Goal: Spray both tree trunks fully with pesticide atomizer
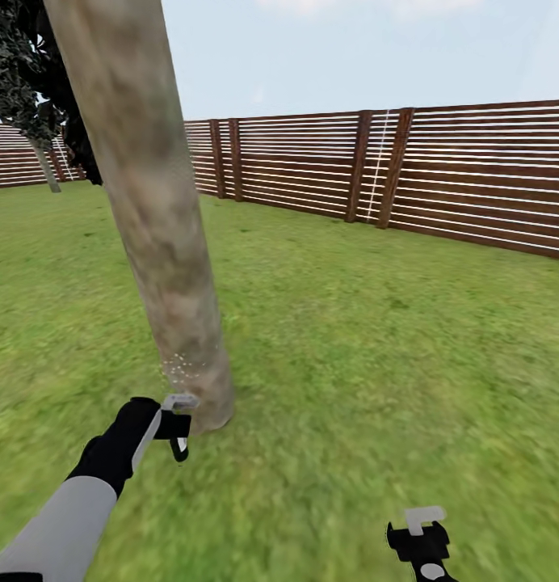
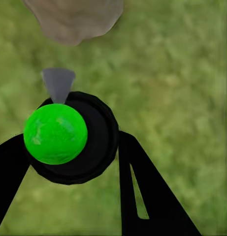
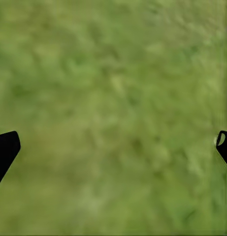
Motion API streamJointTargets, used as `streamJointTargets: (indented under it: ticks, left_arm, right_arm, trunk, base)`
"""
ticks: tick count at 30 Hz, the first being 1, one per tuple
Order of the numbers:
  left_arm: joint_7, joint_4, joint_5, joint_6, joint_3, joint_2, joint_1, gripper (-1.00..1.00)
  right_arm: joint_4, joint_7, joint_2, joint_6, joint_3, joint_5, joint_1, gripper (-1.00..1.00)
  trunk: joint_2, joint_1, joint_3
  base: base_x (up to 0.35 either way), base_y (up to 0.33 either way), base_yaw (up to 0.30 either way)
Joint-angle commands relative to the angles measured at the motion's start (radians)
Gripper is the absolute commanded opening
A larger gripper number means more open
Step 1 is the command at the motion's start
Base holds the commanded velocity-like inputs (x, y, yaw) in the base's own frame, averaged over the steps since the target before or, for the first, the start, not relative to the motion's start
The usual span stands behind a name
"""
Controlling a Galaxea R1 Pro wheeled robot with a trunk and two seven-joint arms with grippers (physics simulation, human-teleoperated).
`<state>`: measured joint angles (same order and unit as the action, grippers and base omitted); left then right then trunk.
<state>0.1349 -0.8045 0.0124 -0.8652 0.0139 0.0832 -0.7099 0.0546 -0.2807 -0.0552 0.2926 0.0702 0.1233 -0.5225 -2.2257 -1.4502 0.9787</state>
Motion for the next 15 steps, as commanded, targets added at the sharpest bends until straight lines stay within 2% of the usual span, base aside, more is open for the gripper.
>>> streamJointTargets:
  ticks: [1,6,8,11,15]
  left_arm:
    - [0.003,-0.001,0.001,-0.005,0.000,0.003,0.013,-1.00]
    - [-0.003,-0.002,0.003,-0.003,-0.005,0.009,0.040,-1.00]
    - [-0.040,-0.002,0.003,-0.002,-0.005,0.009,0.041,-1.00]
    - [-0.068,-0.002,0.000,-0.002,-0.005,0.006,0.041,-1.00]
    - [-0.072,-0.005,-0.002,-0.002,-0.006,0.004,0.041,-1.00]
  right_arm:
    - [-0.001,-0.008,0.000,-0.001,0.006,0.007,-0.001,1.00]
    - [-0.001,-0.008,0.001,-0.001,0.006,0.007,-0.001,1.00]
    - [-0.001,-0.008,0.003,-0.001,0.006,0.007,-0.001,1.00]
    - [-0.001,-0.008,0.004,-0.001,0.006,0.007,-0.001,1.00]
    - [-0.001,-0.008,0.005,-0.001,0.006,0.007,-0.001,1.00]
  trunk:
    - [0.000,0.000,0.001]
    - [0.000,0.000,0.001]
    - [0.000,0.000,0.001]
    - [0.000,0.000,0.001]
    - [0.000,0.000,0.001]
  base:
    - [0.001,-0.275,0.000]
    - [0.000,-0.275,0.000]
    - [0.000,-0.275,0.039]
    - [0.000,-0.275,0.216]
    - [0.001,-0.275,0.272]
